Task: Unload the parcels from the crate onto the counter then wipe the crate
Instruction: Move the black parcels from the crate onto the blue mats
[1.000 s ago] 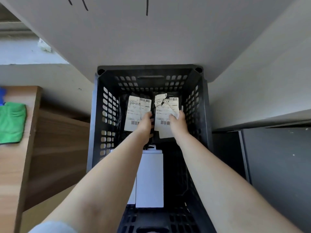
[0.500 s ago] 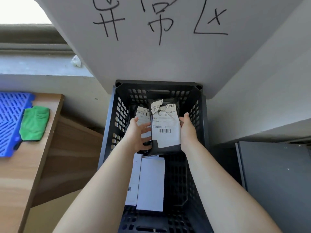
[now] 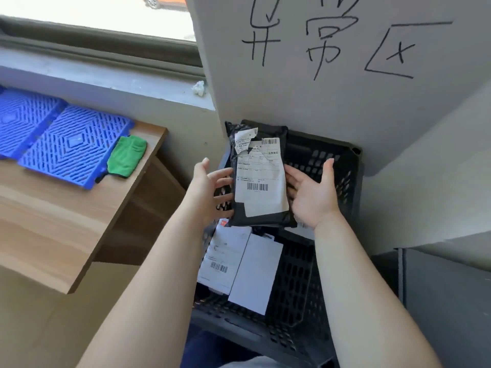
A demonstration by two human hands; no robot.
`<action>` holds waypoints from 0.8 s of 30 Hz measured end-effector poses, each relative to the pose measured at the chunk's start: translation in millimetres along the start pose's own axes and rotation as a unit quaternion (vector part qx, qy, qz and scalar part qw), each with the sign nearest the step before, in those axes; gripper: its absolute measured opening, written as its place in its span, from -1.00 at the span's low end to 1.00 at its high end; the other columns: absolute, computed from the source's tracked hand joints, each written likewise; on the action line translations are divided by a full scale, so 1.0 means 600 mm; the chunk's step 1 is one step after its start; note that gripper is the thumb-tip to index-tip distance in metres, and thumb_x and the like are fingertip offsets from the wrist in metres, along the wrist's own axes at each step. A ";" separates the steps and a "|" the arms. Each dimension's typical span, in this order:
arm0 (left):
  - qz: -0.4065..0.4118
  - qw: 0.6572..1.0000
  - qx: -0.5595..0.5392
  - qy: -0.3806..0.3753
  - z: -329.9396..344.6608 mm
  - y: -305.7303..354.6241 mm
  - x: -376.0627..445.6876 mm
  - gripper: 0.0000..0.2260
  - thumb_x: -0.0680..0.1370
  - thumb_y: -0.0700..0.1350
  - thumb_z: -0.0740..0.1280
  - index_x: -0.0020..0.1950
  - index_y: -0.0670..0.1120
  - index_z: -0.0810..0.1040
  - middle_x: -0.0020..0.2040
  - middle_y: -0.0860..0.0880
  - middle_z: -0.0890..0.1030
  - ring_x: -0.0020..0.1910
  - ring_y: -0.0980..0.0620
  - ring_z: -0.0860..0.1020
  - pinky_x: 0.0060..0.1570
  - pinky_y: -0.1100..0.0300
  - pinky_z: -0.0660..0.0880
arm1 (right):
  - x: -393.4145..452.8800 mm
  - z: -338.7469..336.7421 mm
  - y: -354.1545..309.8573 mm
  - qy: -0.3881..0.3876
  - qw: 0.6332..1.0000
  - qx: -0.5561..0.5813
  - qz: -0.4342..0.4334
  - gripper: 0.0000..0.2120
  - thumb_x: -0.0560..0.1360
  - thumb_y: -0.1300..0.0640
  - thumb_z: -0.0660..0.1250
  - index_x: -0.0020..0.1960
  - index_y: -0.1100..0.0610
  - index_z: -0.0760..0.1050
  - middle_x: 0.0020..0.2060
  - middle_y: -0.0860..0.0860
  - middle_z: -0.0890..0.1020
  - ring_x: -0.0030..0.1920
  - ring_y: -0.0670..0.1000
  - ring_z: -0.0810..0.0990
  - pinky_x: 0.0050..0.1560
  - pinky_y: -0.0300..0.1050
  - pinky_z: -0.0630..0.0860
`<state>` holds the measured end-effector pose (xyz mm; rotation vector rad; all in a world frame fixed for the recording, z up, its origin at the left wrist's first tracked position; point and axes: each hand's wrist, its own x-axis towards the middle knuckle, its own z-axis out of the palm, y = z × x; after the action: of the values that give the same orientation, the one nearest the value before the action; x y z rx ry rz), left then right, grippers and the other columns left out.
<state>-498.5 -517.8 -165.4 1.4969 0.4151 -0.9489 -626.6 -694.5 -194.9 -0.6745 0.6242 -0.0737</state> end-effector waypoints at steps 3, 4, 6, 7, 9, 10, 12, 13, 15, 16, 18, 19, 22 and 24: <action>0.040 0.998 -0.037 0.035 -0.050 0.010 -0.036 -0.43 0.62 0.28 -0.07 0.18 -0.01 0.60 0.17 -0.06 0.58 0.15 -0.14 0.50 0.05 -0.15 0.47 | 0.004 0.071 0.006 -0.040 0.999 -0.029 -0.004 -0.02 0.46 -0.54 -0.22 0.43 0.18 0.42 0.35 0.11 0.53 0.36 0.09 0.47 0.45 0.09 0.29; 0.055 0.996 -0.051 0.049 -0.069 0.012 -0.048 -0.45 0.63 0.27 -0.07 0.15 -0.02 0.59 0.11 -0.04 0.58 0.09 -0.12 0.50 -0.07 -0.05 0.46 | 0.006 0.098 0.011 -0.056 0.998 -0.038 -0.002 0.00 0.45 -0.54 -0.25 0.42 0.19 0.43 0.35 0.11 0.53 0.34 0.09 0.49 0.43 0.07 0.32; 0.087 0.990 -0.078 0.074 -0.109 0.016 -0.075 -0.50 0.65 0.23 -0.08 0.10 -0.01 0.57 0.02 0.00 0.57 0.01 -0.08 0.49 -0.19 0.04 0.40 | 0.007 0.158 0.029 -0.094 0.994 -0.050 0.006 0.04 0.43 -0.55 -0.28 0.40 0.19 0.45 0.32 0.12 0.56 0.33 0.12 0.50 0.41 0.11 0.34; 0.101 0.987 -0.093 0.085 -0.132 0.018 -0.089 -0.52 0.66 0.22 -0.08 0.06 0.02 0.56 0.01 0.01 0.56 0.02 -0.07 0.49 -0.16 0.03 0.39 | 0.008 0.189 0.042 -0.114 0.992 -0.055 0.014 0.06 0.42 -0.56 -0.29 0.39 0.20 0.46 0.29 0.13 0.58 0.34 0.13 0.50 0.43 0.14 0.33; 0.125 0.978 -0.129 0.107 -0.186 0.022 -0.115 -0.58 0.67 0.20 -0.08 -0.02 0.07 0.53 0.02 0.01 0.56 0.09 -0.10 0.48 -0.05 -0.02 0.39 | 0.010 0.250 0.073 -0.146 0.986 -0.072 0.032 0.07 0.41 -0.56 -0.30 0.35 0.21 0.49 0.25 0.15 0.61 0.33 0.14 0.51 0.45 0.15 0.30; 0.134 0.973 -0.147 0.117 -0.220 0.021 -0.126 -0.56 0.66 0.21 -0.08 -0.01 0.06 0.53 0.04 -0.01 0.56 0.11 -0.11 0.48 -0.03 -0.03 0.39 | 0.010 0.282 0.091 -0.155 0.983 -0.088 0.040 0.06 0.41 -0.56 -0.31 0.32 0.21 0.51 0.22 0.14 0.63 0.32 0.13 0.52 0.45 0.13 0.30; 0.143 0.966 -0.175 0.125 -0.299 0.017 -0.146 -0.44 0.63 0.27 -0.12 0.11 -0.01 0.57 0.11 -0.04 0.58 0.14 -0.11 0.49 -0.07 -0.01 0.38 | 0.011 0.347 0.132 -0.173 0.976 -0.116 0.055 0.05 0.42 -0.56 -0.30 0.28 0.21 0.53 0.21 0.15 0.63 0.31 0.13 0.53 0.45 0.12 0.31; 0.149 0.962 -0.190 0.129 -0.341 0.014 -0.157 -0.40 0.62 0.29 -0.12 0.16 -0.04 0.57 0.14 -0.05 0.59 0.14 -0.10 0.51 -0.05 -0.01 0.39 | 0.011 0.381 0.156 -0.185 0.972 -0.130 0.063 0.05 0.42 -0.56 -0.29 0.29 0.22 0.52 0.22 0.17 0.63 0.30 0.14 0.53 0.44 0.13 0.33; 0.161 0.952 -0.223 0.136 -0.430 0.006 -0.181 -0.39 0.61 0.31 -0.12 0.19 -0.04 0.56 0.09 -0.03 0.60 0.07 -0.07 0.54 0.05 -0.04 0.38 | 0.007 0.455 0.211 -0.212 0.961 -0.157 0.084 0.06 0.42 -0.56 -0.27 0.32 0.24 0.51 0.23 0.20 0.61 0.28 0.17 0.55 0.39 0.13 0.38; 0.167 0.946 -0.238 0.145 -0.477 0.002 -0.194 -0.39 0.61 0.31 -0.12 0.20 -0.03 0.57 0.06 -0.02 0.60 0.03 -0.06 0.53 0.07 -0.06 0.37 | 0.004 0.495 0.242 -0.225 0.954 -0.175 0.093 0.06 0.42 -0.56 -0.27 0.33 0.24 0.51 0.21 0.21 0.62 0.25 0.17 0.56 0.37 0.12 0.40; 0.182 0.936 -0.250 0.170 -0.573 -0.007 -0.220 -0.39 0.61 0.31 -0.13 0.23 0.00 0.57 0.04 0.00 0.58 0.01 -0.04 0.52 0.06 -0.06 0.39 | -0.002 0.575 0.311 -0.241 0.939 -0.219 0.108 0.06 0.42 -0.55 -0.29 0.35 0.23 0.50 0.15 0.18 0.64 0.19 0.16 0.57 0.37 0.10 0.39; 0.186 0.931 -0.254 0.183 -0.623 -0.012 -0.235 -0.40 0.61 0.31 -0.13 0.23 0.02 0.57 0.05 0.01 0.58 0.02 -0.03 0.51 0.07 -0.07 0.39 | -0.004 0.615 0.348 -0.248 0.931 -0.242 0.117 0.06 0.42 -0.55 -0.30 0.35 0.21 0.50 0.16 0.17 0.63 0.21 0.16 0.55 0.39 0.12 0.36; 0.187 0.917 -0.284 0.210 -0.774 -0.028 -0.281 -0.42 0.62 0.30 -0.12 0.23 0.04 0.58 0.13 -0.02 0.57 0.07 -0.06 0.50 0.24 -0.15 0.33 | -0.020 0.728 0.456 -0.274 0.904 -0.291 0.154 0.04 0.42 -0.56 -0.29 0.41 0.18 0.45 0.28 0.15 0.56 0.31 0.20 0.50 0.40 0.20 0.32; 0.184 0.912 -0.294 0.219 -0.876 -0.044 -0.310 -0.43 0.62 0.29 -0.12 0.17 0.04 0.59 0.13 -0.01 0.57 0.09 -0.07 0.49 0.24 -0.15 0.32 | -0.030 0.796 0.526 -0.299 0.882 -0.314 0.184 0.01 0.41 -0.56 -0.28 0.37 0.14 0.47 0.30 0.12 0.56 0.31 0.19 0.49 0.33 0.27 0.37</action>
<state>-464.2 34.2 -90.6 1.1537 0.6464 -0.1444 -414.4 -173.7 -86.6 -1.1288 0.1483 0.7018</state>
